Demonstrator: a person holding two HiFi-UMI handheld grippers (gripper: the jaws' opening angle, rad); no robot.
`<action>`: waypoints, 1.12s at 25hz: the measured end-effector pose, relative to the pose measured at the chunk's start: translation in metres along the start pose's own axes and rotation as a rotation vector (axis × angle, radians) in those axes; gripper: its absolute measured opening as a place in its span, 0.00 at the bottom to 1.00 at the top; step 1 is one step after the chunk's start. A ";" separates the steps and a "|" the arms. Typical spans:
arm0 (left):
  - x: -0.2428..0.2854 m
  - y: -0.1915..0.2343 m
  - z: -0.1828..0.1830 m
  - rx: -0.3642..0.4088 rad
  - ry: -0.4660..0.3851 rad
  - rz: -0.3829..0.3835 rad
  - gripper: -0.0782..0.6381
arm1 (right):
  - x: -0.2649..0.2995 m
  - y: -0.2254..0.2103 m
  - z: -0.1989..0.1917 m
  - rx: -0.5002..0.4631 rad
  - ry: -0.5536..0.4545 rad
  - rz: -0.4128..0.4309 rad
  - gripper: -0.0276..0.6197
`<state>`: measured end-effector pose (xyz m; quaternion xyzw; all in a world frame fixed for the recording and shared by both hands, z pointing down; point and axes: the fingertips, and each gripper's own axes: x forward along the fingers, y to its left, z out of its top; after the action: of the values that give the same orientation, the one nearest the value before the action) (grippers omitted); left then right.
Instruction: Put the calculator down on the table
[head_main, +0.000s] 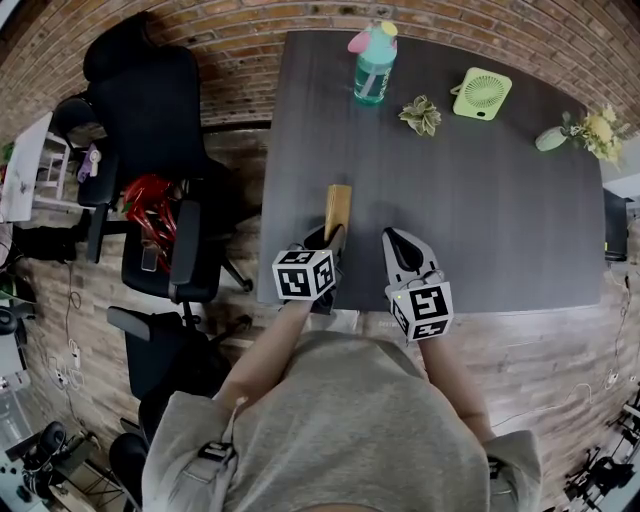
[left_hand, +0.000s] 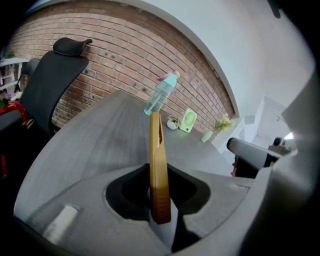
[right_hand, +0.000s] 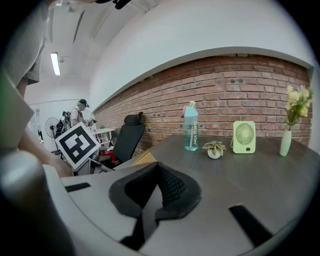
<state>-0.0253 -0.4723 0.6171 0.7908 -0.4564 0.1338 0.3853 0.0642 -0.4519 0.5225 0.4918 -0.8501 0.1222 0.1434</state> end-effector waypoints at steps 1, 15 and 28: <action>0.001 0.000 -0.001 0.001 0.003 0.000 0.23 | 0.001 0.000 0.000 0.001 0.000 0.001 0.05; 0.009 0.010 -0.001 0.005 0.003 0.018 0.23 | 0.008 0.008 -0.003 -0.003 0.012 0.013 0.05; 0.010 0.023 -0.003 0.102 0.026 0.127 0.32 | 0.008 0.012 -0.004 -0.003 0.018 0.022 0.05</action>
<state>-0.0387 -0.4834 0.6359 0.7770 -0.4934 0.1914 0.3409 0.0506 -0.4511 0.5287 0.4810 -0.8543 0.1271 0.1503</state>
